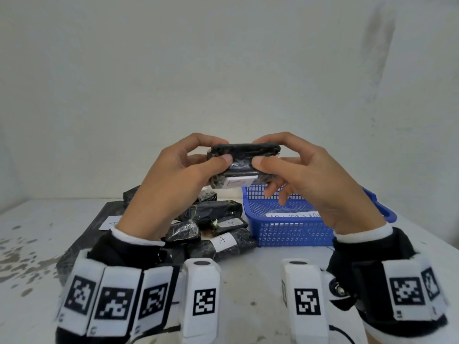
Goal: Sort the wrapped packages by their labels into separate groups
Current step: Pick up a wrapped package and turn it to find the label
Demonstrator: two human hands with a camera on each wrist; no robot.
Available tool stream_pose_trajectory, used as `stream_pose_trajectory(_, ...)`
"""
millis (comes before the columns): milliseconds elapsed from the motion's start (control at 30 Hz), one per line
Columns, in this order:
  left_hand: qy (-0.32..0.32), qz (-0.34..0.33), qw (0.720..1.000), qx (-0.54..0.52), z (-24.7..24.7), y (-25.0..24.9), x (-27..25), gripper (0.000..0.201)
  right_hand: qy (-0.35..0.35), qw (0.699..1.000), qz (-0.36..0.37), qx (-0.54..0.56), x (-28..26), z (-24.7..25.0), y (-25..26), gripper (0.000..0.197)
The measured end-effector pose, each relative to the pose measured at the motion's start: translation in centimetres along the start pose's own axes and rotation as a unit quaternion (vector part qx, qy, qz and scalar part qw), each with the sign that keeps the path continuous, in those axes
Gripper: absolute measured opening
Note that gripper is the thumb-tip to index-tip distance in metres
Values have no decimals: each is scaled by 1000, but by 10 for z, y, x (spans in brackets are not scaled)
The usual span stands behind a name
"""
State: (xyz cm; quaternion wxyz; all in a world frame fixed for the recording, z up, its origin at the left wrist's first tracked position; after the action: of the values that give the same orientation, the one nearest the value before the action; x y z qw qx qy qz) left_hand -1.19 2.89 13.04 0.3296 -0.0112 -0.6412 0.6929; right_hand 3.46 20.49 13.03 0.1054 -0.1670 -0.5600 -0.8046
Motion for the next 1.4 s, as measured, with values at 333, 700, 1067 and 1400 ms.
stream_pose_trajectory(333,35,-8,999,4,1,4,0,26,-18,999,-7,-26,-1,1,0,20)
stream_pose_trajectory(700,22,-11,999,22,2,6,2,16,-23,999,-1,-41,-2,-1,3,27)
stream_pose_trajectory(1067,27,-26,998,41,1,2,1,39,-13,998,20,-55,-4,0,8,42)
stream_pose_trajectory(1400,6,-30,999,31,3,3,1,38,-8,1000,25,8,-2,2,2,32)
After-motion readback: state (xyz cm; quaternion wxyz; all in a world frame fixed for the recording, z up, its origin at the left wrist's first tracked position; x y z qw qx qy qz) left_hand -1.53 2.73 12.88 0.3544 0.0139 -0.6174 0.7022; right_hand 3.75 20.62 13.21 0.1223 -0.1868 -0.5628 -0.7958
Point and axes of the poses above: each hand's wrist, its own x-axis towards the middle knuckle, its own z-axis out of the back of the hand, y = z × x, the point moved 3 cm from there along x, towards the middle knuckle, and after that the axes turned 9 degrees about y, right-handed, at the moved point
